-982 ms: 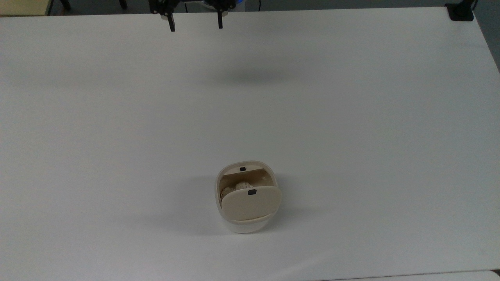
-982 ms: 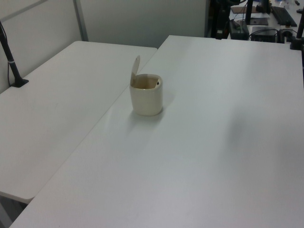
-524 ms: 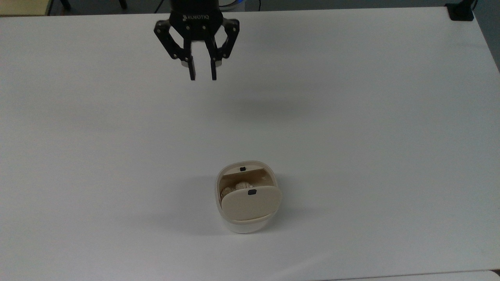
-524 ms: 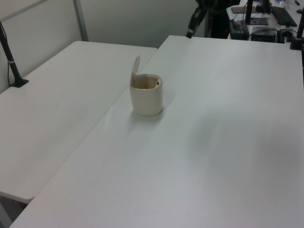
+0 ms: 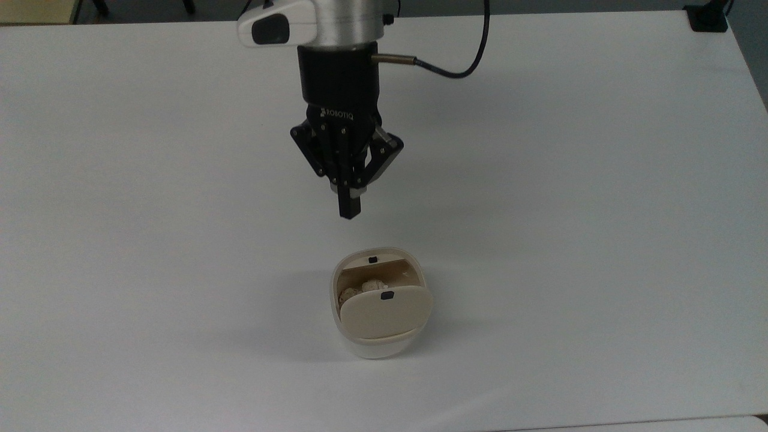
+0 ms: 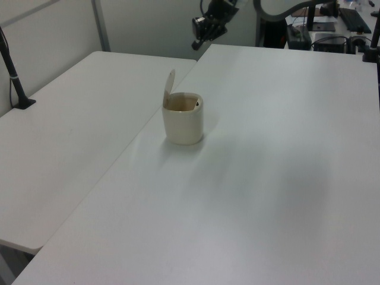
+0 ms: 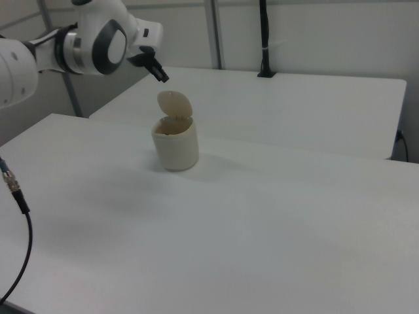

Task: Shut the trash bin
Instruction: 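Lower the gripper toward the raised lid of the cream bin, then push the raised lid down with the gripper fingertips onto the bin rim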

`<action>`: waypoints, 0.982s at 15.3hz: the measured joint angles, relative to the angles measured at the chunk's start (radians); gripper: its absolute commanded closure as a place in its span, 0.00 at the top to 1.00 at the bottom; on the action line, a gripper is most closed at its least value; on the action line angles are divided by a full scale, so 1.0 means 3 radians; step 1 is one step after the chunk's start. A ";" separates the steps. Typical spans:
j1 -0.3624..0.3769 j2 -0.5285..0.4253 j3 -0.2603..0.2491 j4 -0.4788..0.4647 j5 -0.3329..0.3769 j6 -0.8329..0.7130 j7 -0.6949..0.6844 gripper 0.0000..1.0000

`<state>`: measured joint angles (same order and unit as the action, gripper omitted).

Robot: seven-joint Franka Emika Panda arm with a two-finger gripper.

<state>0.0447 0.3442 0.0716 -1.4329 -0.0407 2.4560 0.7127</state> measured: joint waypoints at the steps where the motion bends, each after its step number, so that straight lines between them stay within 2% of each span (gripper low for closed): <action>1: -0.0003 0.0090 -0.0001 0.0066 0.0000 0.0108 0.0143 0.00; 8: 0.0137 0.0598 -0.0037 0.0357 0.0000 0.0765 0.0817 0.00; 12: 0.0326 0.0785 -0.0276 0.0475 0.0000 0.0884 0.0996 0.00; 15: 0.0368 0.0851 -0.0302 0.0497 -0.0019 0.0885 0.0999 0.00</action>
<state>0.1550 0.5993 -0.0189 -1.2839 -0.0464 2.7216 1.0123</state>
